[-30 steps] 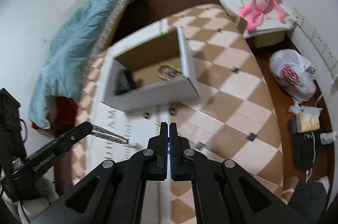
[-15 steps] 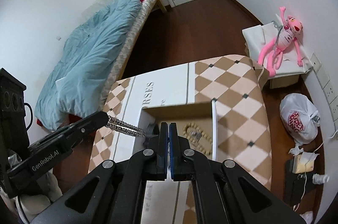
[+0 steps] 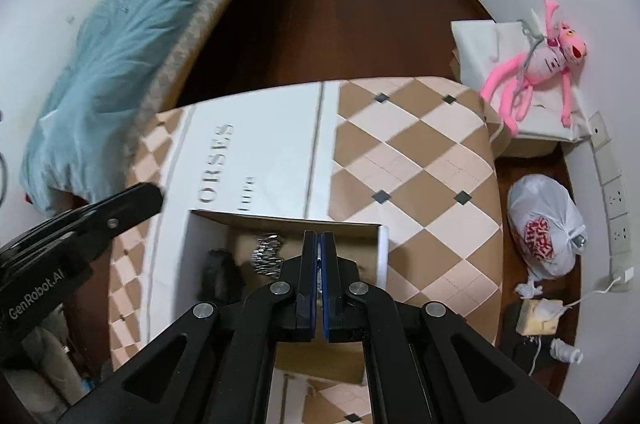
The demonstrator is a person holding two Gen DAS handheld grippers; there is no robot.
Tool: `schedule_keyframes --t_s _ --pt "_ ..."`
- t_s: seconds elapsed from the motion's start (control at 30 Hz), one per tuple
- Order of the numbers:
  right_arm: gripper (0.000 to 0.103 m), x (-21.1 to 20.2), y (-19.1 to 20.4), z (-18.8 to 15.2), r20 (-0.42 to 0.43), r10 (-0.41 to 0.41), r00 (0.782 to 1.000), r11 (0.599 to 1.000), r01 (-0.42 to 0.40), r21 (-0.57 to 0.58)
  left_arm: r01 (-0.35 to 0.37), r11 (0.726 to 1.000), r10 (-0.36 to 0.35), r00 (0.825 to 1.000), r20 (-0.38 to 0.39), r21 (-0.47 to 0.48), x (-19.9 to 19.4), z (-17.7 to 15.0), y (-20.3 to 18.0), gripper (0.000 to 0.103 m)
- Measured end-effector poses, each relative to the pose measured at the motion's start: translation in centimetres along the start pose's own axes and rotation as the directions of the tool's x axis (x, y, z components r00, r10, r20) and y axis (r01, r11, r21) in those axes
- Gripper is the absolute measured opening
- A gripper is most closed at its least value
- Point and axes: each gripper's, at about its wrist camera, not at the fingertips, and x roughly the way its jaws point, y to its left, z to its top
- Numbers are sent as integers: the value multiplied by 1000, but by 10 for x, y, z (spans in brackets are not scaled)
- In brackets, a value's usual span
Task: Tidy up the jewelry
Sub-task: 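Lower the chain bracelet with the left gripper while the right gripper lowers the charm bracelet into the box, then pinch a small gold piece with the left gripper while the right gripper pinches the other gold piece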
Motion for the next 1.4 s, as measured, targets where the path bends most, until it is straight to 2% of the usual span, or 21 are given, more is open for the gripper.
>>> schedule_keyframes --t_s 0.07,0.13,0.17,0.2,0.23,0.3,0.33,0.37,0.4,0.43,0.47,0.67,0.83,0.93,1.07,1.1,1.2,1.23,1.4 --pt "2 6 -4 -1 -13 -22 1000 1000 22 3 -24 1000 23 1000 -18 -16 5 -3 4 13" --pt "8 7 -9 -4 -20 -39 999 999 39 12 -40 999 40 999 -14 -20 8 -7 9 28" --pt "12 7 -11 -6 -18 -46 999 999 46 16 -69 998 69 998 -4 -13 8 -11 10 46" --pt "25 7 -13 -8 -18 -53 998 998 53 17 -85 996 85 996 6 -9 8 -13 11 64" --pt "44 7 -15 -11 -22 -65 998 998 66 16 -104 995 104 994 24 -5 6 -16 12 69" --pt "64 5 -17 -17 -18 -83 996 996 83 13 -150 989 149 988 41 7 6 -21 13 79" --pt "71 4 -18 -21 -17 -100 995 995 101 13 -169 986 169 985 41 10 7 -24 14 82" --pt "74 3 -19 -24 -15 -113 993 993 113 15 -186 982 186 982 39 13 8 -26 14 92" --pt "83 3 -19 -29 -15 -129 991 992 129 10 -198 980 197 980 39 17 9 -30 14 100" --pt "91 2 -18 -33 -14 -147 989 989 147 5 -207 978 207 978 42 18 10 -35 15 101" --pt "93 1 -18 -37 -8 -162 987 987 162 1 -212 977 211 977 43 16 10 -37 16 101" --pt "99 -19 -14 -51 42 -206 978 978 207 -6 -220 975 218 973 75 16 -3 -53 16 101" --pt "99 -48 -8 -71 115 -180 977 983 181 -6 -228 974 224 966 126 16 -26 -70 15 101" --pt "99 -52 -3 -99 128 -143 981 990 144 -3 -274 961 267 950 162 24 -36 -94 16 101" --pt "99 -32 1 -142 107 -113 988 994 113 -1 -346 938 338 930 145 32 -27 -127 21 101" --pt "97 -26 0 -149 97 -100 990 995 100 1 -364 931 356 925 135 39 -21 -139 23 101" --pt "72 0 2 -174 52 -67 996 998 67 2 -365 930 361 929 79 49 0 -161 30 101" --pt "69 8 3 -179 44 -60 997 998 60 1 -361 932 358 932 55 46 8 -167 34 101" --pt "68 28 13 -194 57 -60 997 998 62 -33 -366 930 366 931 4 26 28 -186 43 101"
